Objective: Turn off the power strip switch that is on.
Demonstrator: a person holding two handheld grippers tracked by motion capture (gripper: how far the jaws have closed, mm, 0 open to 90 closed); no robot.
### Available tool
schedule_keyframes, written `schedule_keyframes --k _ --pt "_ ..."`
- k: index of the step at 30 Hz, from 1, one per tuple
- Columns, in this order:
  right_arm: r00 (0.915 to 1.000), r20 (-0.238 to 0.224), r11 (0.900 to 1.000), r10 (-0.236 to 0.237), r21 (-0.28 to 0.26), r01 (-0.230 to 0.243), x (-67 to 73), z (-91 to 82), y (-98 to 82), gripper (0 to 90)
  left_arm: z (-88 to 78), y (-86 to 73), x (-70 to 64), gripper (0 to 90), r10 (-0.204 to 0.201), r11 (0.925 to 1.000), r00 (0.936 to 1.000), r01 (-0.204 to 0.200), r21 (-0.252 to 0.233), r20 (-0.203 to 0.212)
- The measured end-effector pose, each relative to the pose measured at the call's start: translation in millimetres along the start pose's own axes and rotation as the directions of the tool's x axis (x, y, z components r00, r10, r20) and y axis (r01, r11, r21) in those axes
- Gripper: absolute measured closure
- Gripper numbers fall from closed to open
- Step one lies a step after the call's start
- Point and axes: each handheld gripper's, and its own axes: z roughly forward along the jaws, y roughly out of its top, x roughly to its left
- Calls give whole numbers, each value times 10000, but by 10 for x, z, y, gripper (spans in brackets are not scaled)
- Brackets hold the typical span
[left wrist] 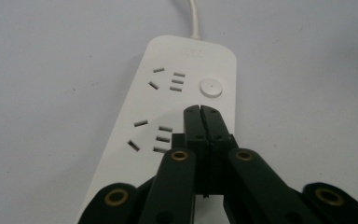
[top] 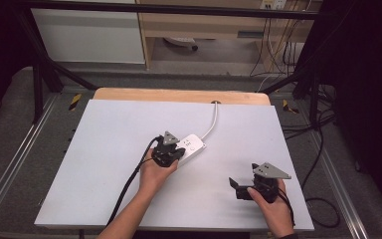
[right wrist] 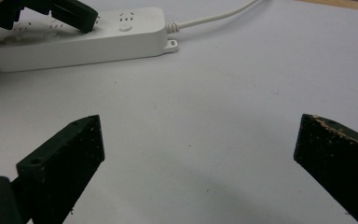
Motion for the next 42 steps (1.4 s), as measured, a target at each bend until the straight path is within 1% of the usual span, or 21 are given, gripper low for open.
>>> schedule_keyframes --k 3,9,22,28,35,42 --pt "10000 -5 10000 24 -3 -24 -1 -4 1 20 0 0 1 900 -47 10000 10000 47 -4 20" --pt "10000 20 10000 -23 19 23 -1 3 0 20 1 -2 -14 900 85 10000 9999 -85 -23 -88" --pt "10000 13 10000 -16 24 16 -5 2 2 20 2 1 -12 900 8 10000 10000 -8 4 -81" --pt "10000 11 10000 -21 21 21 -5 2 1 20 3 2 -36 900 141 9999 9997 -141 6 -222" --pt "10000 6 10000 -14 31 14 -4 2 1 20 3 4 -29 900 17 10000 9998 -16 25 -191" --pt "10000 11 10000 -14 34 14 -5 1 1 20 3 6 -44 900 132 9999 9995 -131 57 -292"
